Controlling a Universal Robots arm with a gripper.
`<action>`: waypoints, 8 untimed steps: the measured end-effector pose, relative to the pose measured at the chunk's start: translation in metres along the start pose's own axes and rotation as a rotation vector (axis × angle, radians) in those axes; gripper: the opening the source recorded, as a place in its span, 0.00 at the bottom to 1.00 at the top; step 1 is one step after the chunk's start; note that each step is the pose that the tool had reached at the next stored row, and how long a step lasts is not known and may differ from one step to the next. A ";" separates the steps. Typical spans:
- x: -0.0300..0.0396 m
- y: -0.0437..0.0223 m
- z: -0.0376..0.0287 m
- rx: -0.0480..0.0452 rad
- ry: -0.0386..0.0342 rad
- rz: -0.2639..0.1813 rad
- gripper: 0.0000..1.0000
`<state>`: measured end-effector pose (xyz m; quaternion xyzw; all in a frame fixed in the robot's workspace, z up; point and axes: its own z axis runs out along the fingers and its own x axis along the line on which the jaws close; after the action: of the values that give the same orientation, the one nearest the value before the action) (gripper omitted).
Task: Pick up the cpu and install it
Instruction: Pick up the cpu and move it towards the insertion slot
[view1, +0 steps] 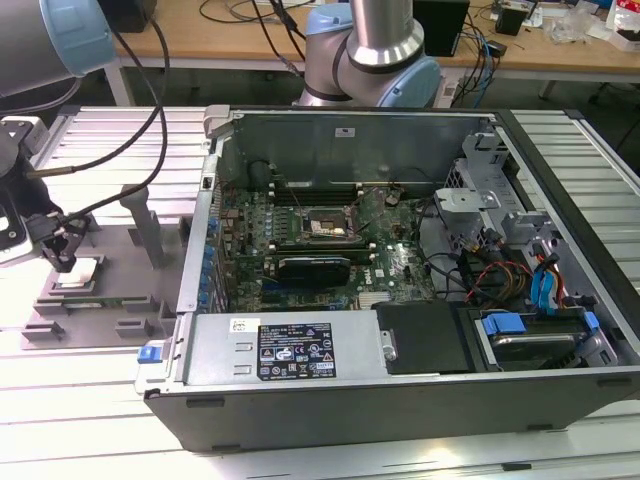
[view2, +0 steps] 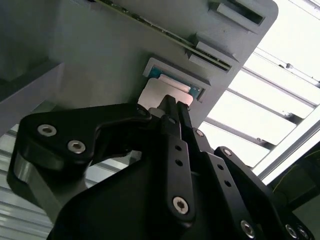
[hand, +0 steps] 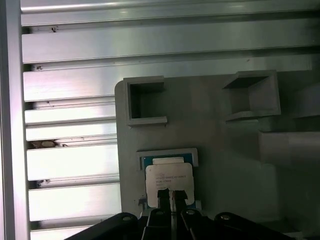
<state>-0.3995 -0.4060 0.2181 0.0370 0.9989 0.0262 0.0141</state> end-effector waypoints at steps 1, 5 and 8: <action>0.0000 0.0000 0.0000 0.0000 0.0000 0.000 0.24; 0.0000 0.0000 0.0001 0.0000 0.0000 0.000 0.42; 0.0000 0.0000 0.0002 -0.0001 0.0000 0.000 0.60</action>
<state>-0.3994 -0.4060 0.2179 0.0369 0.9989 0.0262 0.0142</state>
